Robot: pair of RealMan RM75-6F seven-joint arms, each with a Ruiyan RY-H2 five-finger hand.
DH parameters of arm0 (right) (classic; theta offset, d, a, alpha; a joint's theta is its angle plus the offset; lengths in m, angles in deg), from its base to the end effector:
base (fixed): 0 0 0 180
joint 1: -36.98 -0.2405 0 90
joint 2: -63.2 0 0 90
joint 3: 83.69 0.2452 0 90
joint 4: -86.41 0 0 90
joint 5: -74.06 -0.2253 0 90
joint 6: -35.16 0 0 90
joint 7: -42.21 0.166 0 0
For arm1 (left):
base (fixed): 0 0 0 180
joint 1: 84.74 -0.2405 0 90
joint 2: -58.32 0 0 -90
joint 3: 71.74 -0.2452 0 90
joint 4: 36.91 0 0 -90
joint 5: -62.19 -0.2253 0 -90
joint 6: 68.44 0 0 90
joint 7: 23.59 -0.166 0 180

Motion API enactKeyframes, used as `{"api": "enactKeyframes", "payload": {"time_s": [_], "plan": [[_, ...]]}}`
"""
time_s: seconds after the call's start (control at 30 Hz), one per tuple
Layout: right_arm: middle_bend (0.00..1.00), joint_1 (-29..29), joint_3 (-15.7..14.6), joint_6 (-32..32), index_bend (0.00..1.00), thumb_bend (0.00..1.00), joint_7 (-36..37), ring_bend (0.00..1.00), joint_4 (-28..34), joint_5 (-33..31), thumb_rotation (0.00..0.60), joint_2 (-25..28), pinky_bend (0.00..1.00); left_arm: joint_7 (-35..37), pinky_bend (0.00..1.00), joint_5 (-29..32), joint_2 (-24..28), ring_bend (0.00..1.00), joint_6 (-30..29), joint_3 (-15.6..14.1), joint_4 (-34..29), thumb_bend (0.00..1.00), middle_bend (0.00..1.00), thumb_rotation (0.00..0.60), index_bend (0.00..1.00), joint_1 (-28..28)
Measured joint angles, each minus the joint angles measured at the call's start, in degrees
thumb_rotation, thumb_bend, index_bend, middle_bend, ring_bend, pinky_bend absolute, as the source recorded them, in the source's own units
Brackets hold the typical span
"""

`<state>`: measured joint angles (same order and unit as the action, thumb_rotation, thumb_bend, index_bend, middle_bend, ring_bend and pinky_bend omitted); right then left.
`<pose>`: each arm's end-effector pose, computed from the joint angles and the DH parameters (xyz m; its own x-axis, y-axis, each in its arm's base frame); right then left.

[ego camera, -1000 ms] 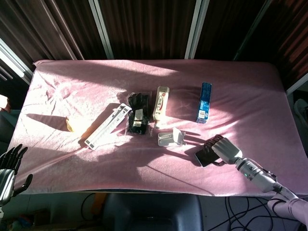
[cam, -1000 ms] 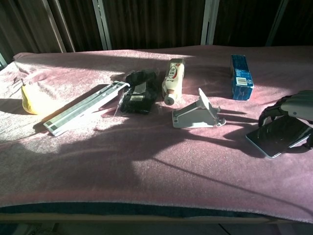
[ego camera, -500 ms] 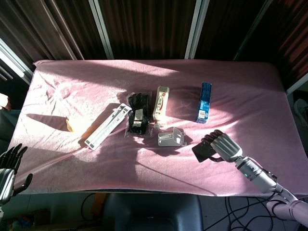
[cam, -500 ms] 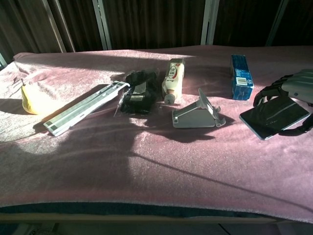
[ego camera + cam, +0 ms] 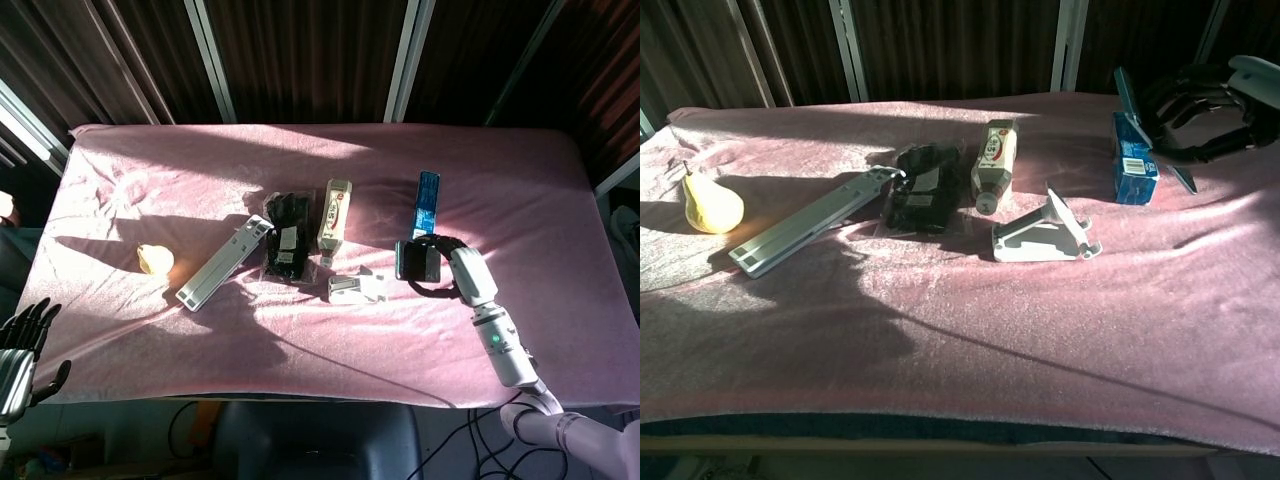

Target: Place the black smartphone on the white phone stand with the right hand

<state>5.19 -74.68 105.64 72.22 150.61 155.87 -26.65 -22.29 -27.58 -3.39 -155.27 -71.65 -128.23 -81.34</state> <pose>-0.2292 -0.3668 0.0257 -0.0742 -0.1176 0.9903 -0.9575 -0.2693 -0.1037 -0.3123 0.1850 0.1483 0.4348 0.0279 0.9001 0.9000 -0.0483 -0.4332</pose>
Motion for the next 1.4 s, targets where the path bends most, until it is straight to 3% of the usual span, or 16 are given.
{"api": "enactKeyframes", "payload": {"time_s": [0.13, 0.37, 0.77, 1.03, 1.4], "plan": [[0.77, -0.1, 3.6, -4.0, 0.98, 0.36, 4.3, 0.53, 4.7, -6.9, 0.600, -3.6, 0.40, 0.3, 0.12, 0.0, 0.1, 0.00, 0.0, 0.0, 0.1, 0.37, 0.00, 0.600, 0.00, 0.1], [0.77, -0.7, 6.4, -11.8, 0.98, 0.36, 3.7, 0.53, 11.6, -14.5, 0.600, -5.7, 0.40, 0.5, 0.12, -0.3, 0.2, 0.00, -0.1, -0.1, 0.2, 0.36, 0.00, 0.600, 0.00, 0.0], [0.77, -2.2, 7.0, -12.9, 0.98, 0.36, 1.9, 0.53, 10.4, -12.3, 0.600, -7.6, 0.40, 1.1, 0.12, -0.2, 0.3, 0.00, -0.4, -0.1, 0.2, 0.36, 0.00, 0.600, 0.00, -0.1], [0.77, -2.7, 5.5, -10.1, 0.98, 0.36, 1.3, 0.53, 3.7, -6.9, 0.600, -9.9, 0.40, 1.7, 0.12, -0.2, 0.6, 0.00, -0.3, -0.1, 0.1, 0.36, 0.00, 0.600, 0.00, 0.0], [0.77, -3.7, 6.0, -11.3, 0.98, 0.36, 5.2, 0.53, -1.6, -6.8, 0.600, -13.1, 0.40, 1.9, 0.12, -0.1, 0.6, 0.00, -0.4, -0.1, 0.1, 0.36, 0.00, 0.600, 0.00, -0.1]]}}
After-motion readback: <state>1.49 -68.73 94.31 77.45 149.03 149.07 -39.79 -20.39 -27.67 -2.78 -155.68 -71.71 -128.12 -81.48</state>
